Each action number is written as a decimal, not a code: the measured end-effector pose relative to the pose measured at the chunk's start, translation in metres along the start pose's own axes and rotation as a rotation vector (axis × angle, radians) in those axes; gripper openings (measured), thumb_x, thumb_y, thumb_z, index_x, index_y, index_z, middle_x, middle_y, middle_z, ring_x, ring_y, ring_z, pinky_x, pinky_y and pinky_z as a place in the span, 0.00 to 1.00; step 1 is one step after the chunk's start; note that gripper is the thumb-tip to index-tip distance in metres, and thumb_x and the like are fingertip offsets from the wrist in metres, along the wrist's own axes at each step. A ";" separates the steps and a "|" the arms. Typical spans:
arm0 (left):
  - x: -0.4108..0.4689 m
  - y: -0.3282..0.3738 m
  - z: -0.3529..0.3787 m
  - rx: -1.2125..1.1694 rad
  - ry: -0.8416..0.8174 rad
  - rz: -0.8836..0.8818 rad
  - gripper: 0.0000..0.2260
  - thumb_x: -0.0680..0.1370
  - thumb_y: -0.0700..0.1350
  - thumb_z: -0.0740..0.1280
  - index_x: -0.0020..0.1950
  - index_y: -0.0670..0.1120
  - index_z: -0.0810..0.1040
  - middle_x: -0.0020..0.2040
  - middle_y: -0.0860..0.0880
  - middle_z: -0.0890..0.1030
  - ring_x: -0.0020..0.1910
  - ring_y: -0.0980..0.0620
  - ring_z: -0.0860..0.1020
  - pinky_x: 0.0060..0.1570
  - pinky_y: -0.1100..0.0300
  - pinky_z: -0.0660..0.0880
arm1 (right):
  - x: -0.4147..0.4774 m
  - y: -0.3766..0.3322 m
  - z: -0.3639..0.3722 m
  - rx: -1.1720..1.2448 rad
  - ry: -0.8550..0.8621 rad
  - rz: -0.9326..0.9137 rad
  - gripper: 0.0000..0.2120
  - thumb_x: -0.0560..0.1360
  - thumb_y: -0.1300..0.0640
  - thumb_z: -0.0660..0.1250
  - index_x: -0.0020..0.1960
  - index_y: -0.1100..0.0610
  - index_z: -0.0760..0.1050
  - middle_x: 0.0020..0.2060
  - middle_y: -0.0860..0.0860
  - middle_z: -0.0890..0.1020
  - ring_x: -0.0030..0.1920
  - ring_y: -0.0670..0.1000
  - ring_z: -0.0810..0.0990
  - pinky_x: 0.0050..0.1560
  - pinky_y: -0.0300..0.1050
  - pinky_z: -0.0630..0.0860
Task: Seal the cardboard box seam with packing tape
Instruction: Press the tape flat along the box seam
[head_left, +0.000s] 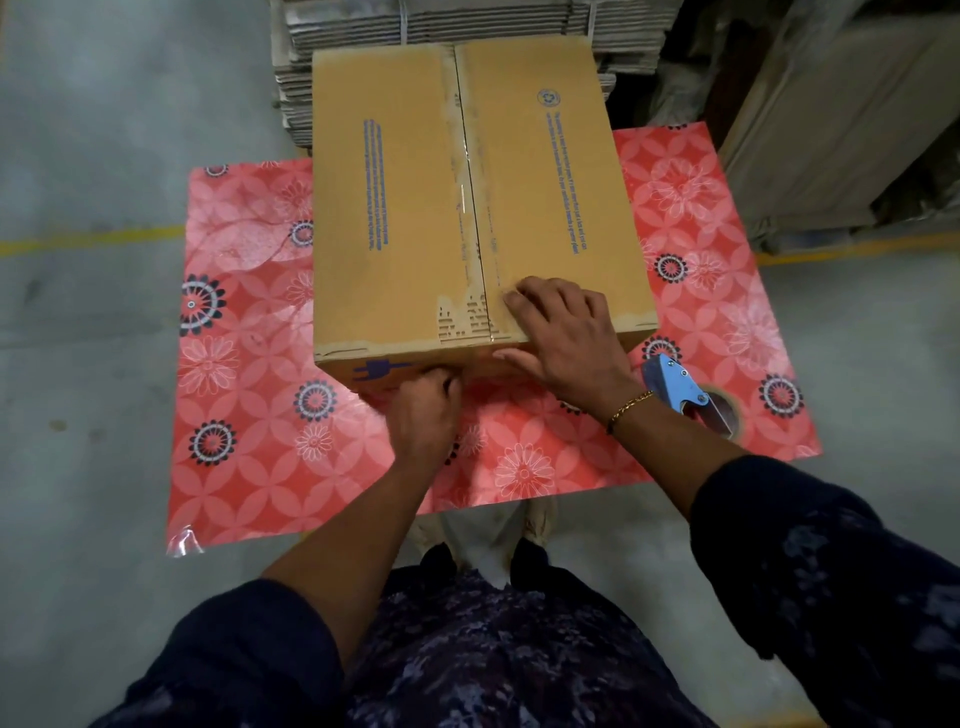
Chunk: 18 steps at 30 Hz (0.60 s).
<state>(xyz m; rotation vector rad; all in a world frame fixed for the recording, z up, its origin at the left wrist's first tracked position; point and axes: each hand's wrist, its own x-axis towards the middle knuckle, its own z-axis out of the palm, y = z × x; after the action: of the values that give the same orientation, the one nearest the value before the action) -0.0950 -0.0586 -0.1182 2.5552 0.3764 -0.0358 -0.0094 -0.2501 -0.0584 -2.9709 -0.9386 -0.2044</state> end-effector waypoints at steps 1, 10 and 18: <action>-0.003 -0.009 -0.004 0.020 -0.022 -0.035 0.14 0.81 0.51 0.63 0.44 0.44 0.83 0.40 0.40 0.85 0.39 0.37 0.83 0.34 0.52 0.72 | -0.001 0.000 0.002 -0.016 0.009 -0.005 0.34 0.78 0.30 0.56 0.74 0.53 0.69 0.70 0.52 0.74 0.66 0.57 0.73 0.58 0.54 0.67; 0.008 0.016 -0.058 0.373 0.244 0.643 0.21 0.79 0.59 0.67 0.64 0.46 0.78 0.63 0.44 0.80 0.64 0.41 0.74 0.57 0.46 0.69 | -0.001 0.002 0.009 -0.055 0.002 -0.017 0.34 0.79 0.31 0.56 0.75 0.53 0.68 0.70 0.52 0.74 0.66 0.57 0.72 0.58 0.55 0.66; 0.046 0.012 -0.061 0.593 0.017 0.515 0.39 0.79 0.69 0.55 0.82 0.46 0.58 0.83 0.44 0.61 0.82 0.43 0.59 0.75 0.40 0.60 | -0.001 0.001 0.008 -0.079 -0.037 -0.017 0.34 0.78 0.33 0.58 0.76 0.53 0.66 0.71 0.53 0.73 0.67 0.57 0.71 0.59 0.55 0.65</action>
<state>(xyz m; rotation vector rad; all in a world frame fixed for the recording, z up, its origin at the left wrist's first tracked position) -0.0511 -0.0245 -0.0648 3.1570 -0.3521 0.0766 -0.0084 -0.2514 -0.0660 -3.0493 -0.9830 -0.1916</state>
